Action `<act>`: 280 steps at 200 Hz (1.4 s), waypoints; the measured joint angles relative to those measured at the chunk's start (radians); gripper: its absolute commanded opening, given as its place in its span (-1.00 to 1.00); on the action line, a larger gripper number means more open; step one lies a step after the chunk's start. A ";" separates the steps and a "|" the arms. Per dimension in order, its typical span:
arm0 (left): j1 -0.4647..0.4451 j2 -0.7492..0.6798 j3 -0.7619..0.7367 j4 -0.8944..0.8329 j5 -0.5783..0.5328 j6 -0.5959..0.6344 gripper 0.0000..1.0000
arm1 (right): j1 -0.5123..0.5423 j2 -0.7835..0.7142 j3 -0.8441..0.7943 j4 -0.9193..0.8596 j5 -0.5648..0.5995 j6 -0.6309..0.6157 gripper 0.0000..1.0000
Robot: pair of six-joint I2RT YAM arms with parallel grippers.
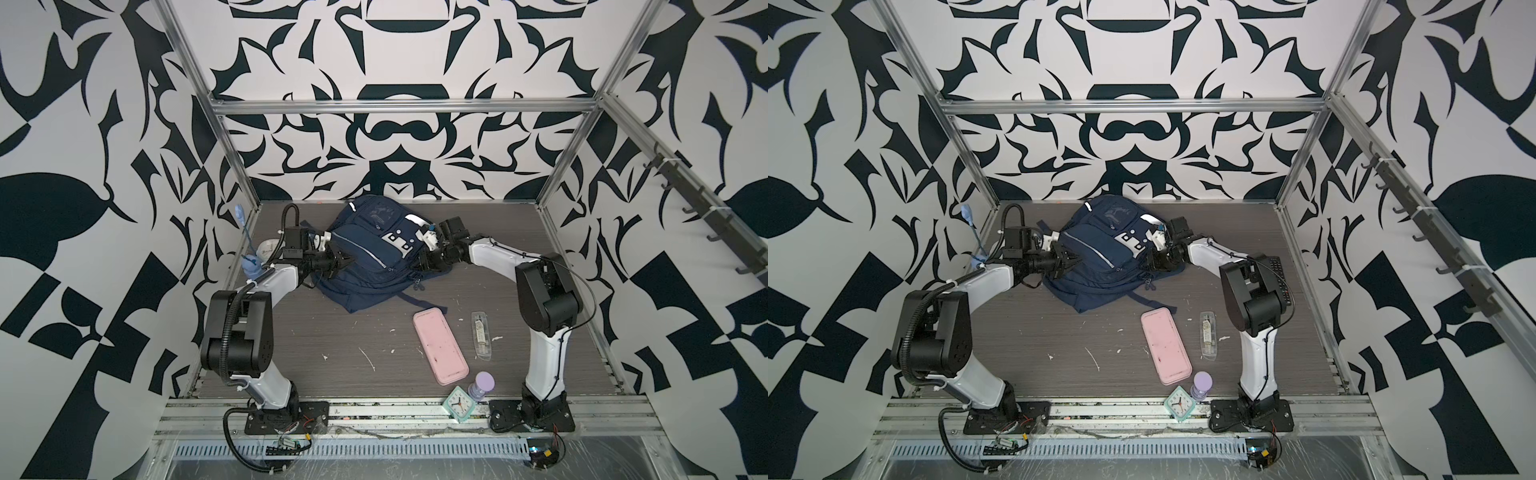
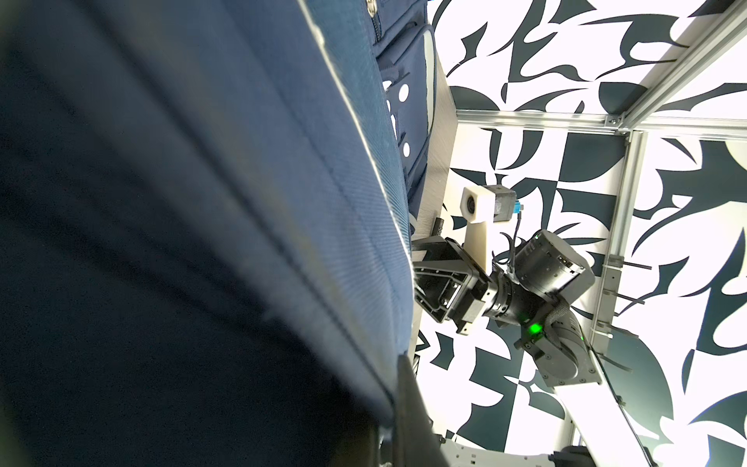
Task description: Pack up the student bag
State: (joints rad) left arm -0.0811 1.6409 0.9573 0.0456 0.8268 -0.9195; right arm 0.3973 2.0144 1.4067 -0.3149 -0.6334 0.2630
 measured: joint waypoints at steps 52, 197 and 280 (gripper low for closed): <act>0.000 0.000 0.000 0.000 0.000 0.000 -0.88 | 0.045 0.000 0.000 -0.025 0.098 -0.042 -0.39; 0.000 0.000 0.000 0.000 0.000 0.000 -0.88 | 0.050 -0.053 -0.015 -0.029 0.213 -0.062 -0.84; 0.000 0.000 0.000 0.002 0.000 -0.008 -0.88 | 0.079 -0.050 0.095 -0.202 0.262 -0.099 -0.99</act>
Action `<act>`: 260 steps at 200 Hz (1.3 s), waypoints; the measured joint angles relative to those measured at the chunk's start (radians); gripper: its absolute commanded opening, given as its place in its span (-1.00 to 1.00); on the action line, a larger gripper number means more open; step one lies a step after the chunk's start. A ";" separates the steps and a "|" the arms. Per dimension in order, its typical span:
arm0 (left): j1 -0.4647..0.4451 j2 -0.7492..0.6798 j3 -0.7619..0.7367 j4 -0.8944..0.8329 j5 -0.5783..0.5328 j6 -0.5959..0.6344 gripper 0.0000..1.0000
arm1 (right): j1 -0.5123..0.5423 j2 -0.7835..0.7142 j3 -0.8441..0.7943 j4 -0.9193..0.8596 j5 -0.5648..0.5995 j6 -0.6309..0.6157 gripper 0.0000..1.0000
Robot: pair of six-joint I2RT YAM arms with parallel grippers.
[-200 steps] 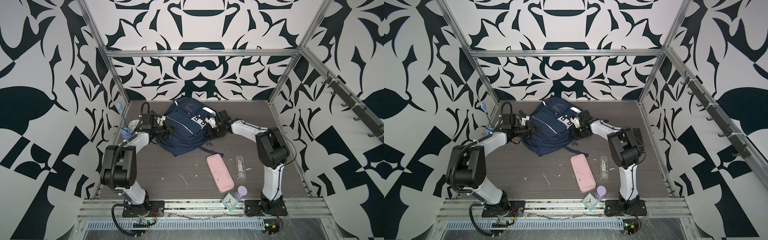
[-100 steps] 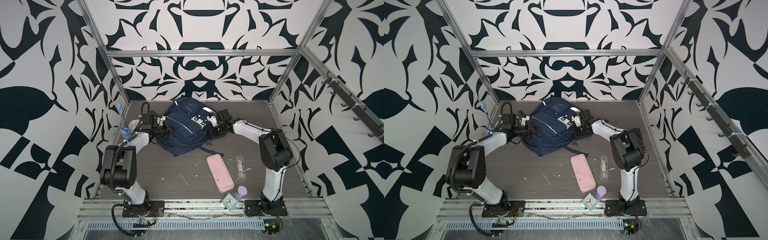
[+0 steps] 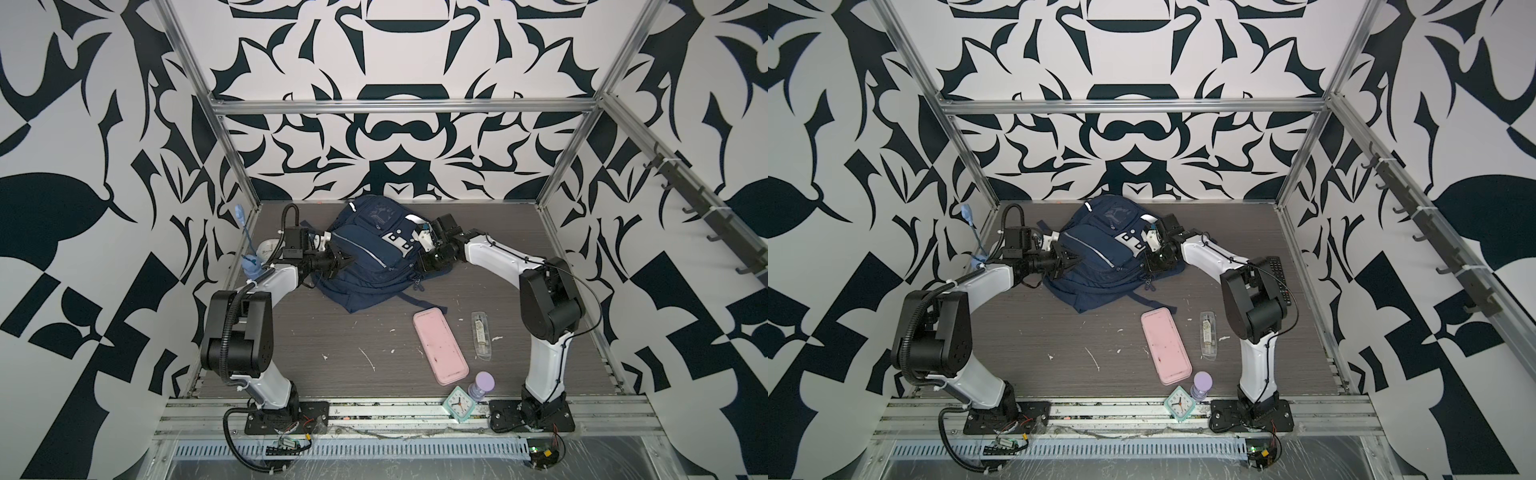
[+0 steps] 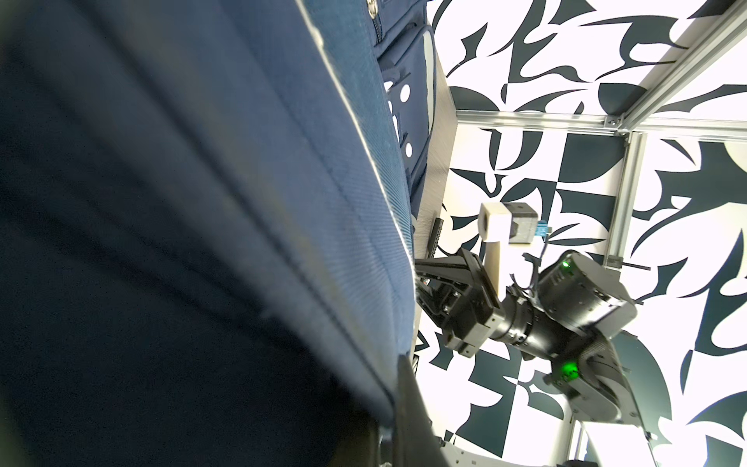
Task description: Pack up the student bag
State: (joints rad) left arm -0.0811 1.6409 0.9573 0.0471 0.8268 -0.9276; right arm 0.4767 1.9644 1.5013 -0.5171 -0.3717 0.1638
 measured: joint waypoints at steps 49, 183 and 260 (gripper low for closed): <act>-0.021 0.000 0.000 0.042 0.006 -0.069 -0.88 | 0.134 0.026 0.107 -0.159 0.078 -0.032 -1.00; -0.074 -0.015 0.001 0.068 -0.054 -0.101 -0.82 | 0.336 0.026 0.302 -0.158 0.088 0.203 -1.00; -0.199 -0.011 0.056 -0.031 -0.152 -0.019 -0.56 | 0.303 0.008 0.178 -0.066 0.084 0.283 -1.00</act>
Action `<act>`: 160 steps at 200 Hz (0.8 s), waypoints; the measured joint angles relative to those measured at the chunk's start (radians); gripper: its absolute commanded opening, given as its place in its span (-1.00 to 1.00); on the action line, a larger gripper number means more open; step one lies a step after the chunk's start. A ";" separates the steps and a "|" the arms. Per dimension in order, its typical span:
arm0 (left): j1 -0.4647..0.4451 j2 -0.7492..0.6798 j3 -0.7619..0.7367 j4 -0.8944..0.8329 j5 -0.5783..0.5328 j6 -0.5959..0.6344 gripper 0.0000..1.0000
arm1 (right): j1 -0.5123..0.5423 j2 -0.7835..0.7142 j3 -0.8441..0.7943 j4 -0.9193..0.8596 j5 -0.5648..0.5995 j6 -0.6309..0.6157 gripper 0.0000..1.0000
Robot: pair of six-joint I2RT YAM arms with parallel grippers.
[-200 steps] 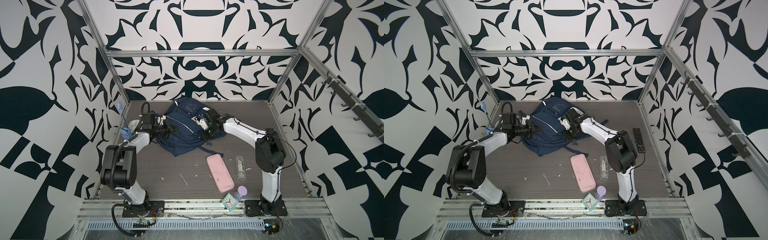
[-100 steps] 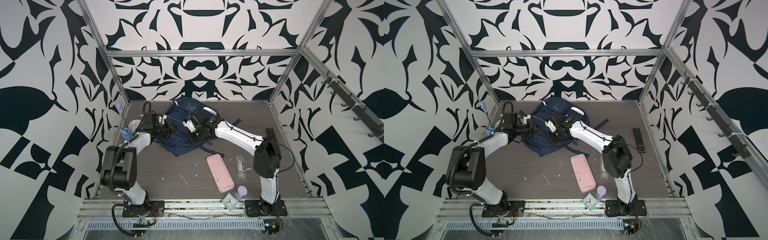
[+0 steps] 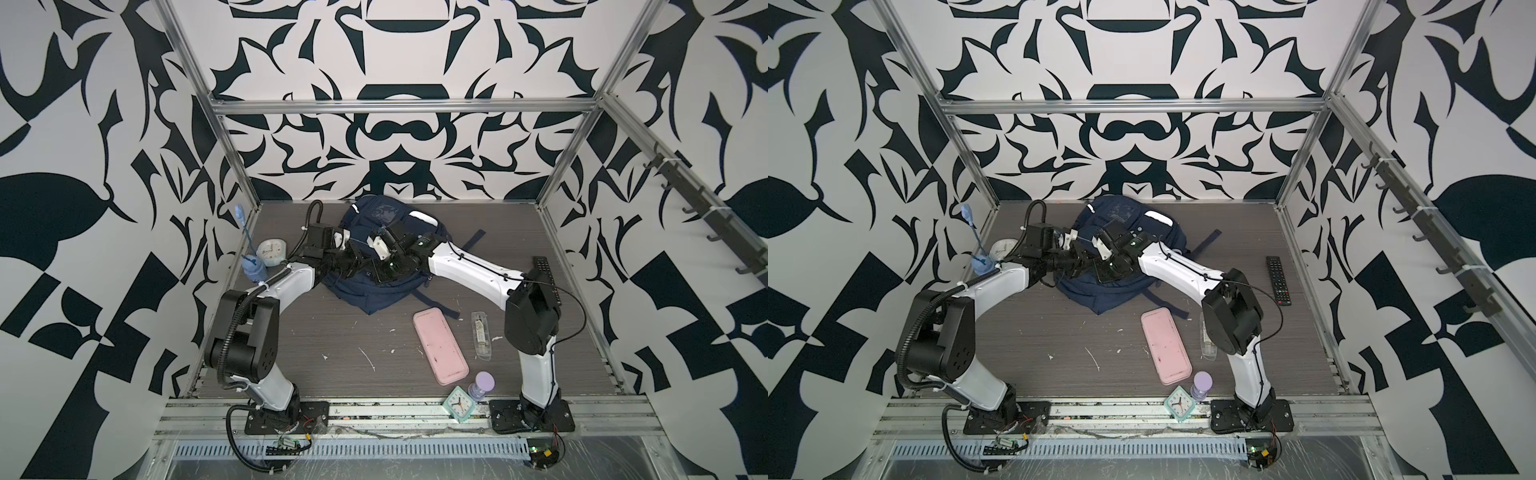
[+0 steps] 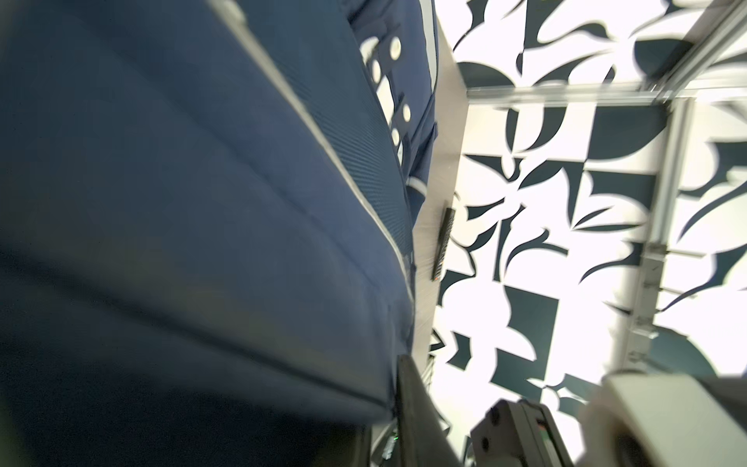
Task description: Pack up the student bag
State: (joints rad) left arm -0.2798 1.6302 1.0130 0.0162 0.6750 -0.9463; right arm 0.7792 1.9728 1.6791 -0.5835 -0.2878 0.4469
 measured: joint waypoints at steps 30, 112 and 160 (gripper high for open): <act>-0.028 0.000 0.083 -0.147 -0.003 0.111 -0.18 | -0.058 -0.129 -0.171 0.043 -0.006 0.002 -1.00; -0.021 -0.002 0.183 -0.459 -0.122 0.387 0.00 | -0.235 -0.329 -0.370 0.040 0.004 -0.012 -1.00; -0.012 0.117 0.183 -0.381 -0.129 0.365 -0.08 | -0.233 -0.334 -0.376 0.014 0.027 -0.035 -1.00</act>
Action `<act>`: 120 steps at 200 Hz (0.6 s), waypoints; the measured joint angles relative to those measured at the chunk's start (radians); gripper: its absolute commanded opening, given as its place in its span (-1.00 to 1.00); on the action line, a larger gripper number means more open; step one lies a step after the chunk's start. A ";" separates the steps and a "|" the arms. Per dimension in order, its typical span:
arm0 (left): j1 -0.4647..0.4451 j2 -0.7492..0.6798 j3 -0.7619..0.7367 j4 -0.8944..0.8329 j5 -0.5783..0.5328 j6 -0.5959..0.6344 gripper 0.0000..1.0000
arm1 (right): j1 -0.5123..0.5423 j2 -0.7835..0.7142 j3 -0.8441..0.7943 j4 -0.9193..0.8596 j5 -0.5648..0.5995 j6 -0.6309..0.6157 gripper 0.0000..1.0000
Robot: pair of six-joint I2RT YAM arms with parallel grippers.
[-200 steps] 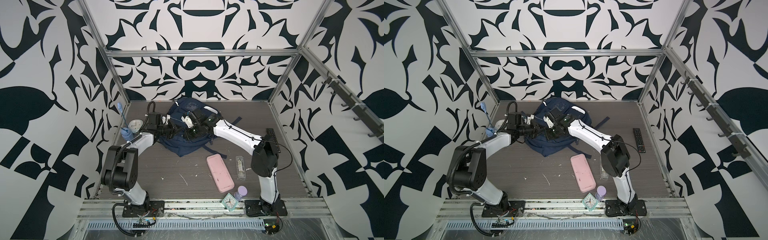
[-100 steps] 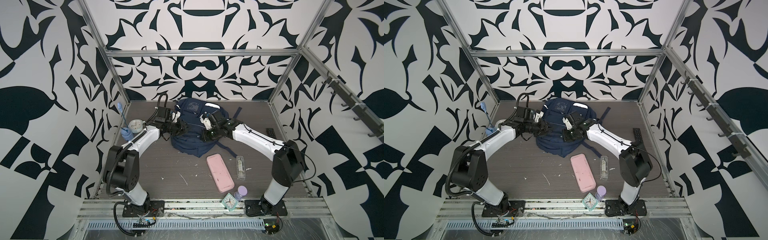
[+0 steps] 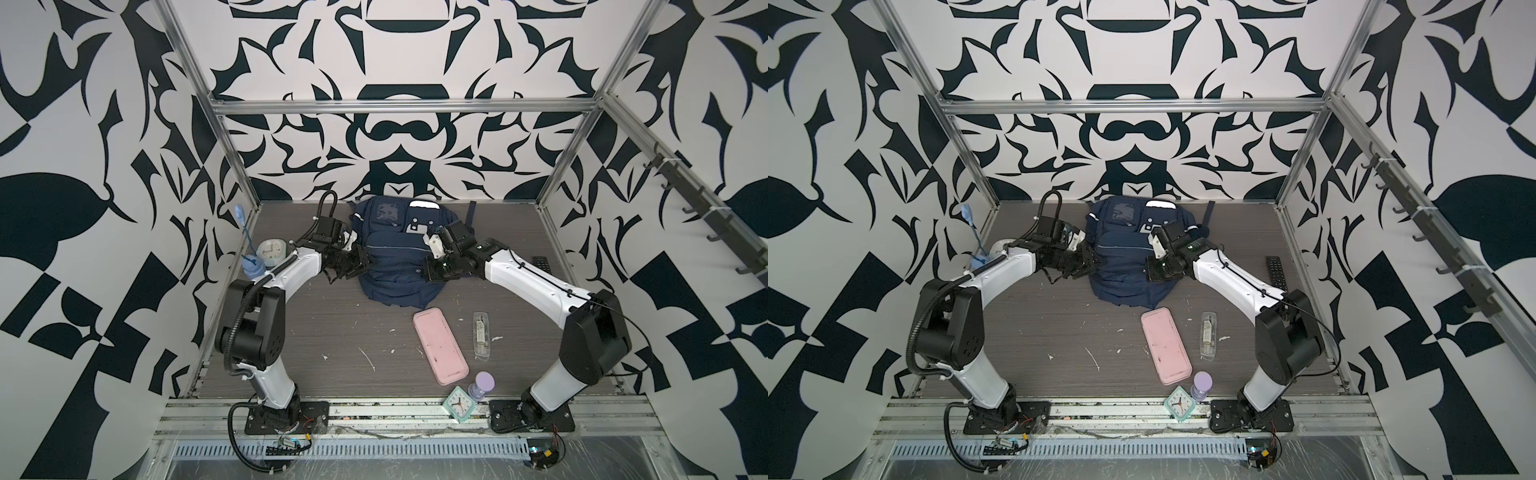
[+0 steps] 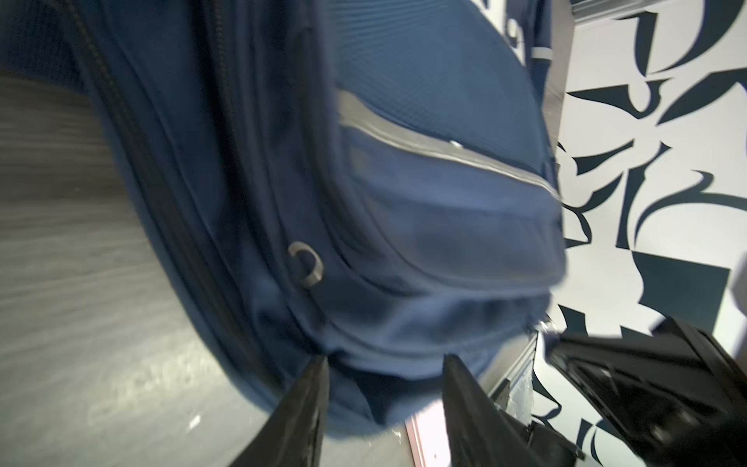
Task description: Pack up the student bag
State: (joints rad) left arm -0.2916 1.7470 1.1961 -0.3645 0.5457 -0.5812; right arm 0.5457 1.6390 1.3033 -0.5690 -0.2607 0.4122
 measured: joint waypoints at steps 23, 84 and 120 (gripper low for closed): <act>0.000 0.057 0.000 0.041 0.003 -0.015 -0.18 | 0.012 0.000 -0.005 -0.006 0.005 0.000 -1.00; 0.005 0.082 -0.005 0.094 0.031 -0.063 -0.66 | 0.092 0.100 0.056 -0.041 0.066 -0.001 -1.00; 0.004 0.052 -0.024 0.121 0.031 -0.077 -0.70 | 0.145 0.185 0.143 -0.065 0.079 0.000 -1.00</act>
State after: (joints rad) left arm -0.2874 1.7992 1.1717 -0.2436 0.5770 -0.6586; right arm 0.6907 1.8244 1.4460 -0.6342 -0.1814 0.4118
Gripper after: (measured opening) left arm 0.153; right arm 0.082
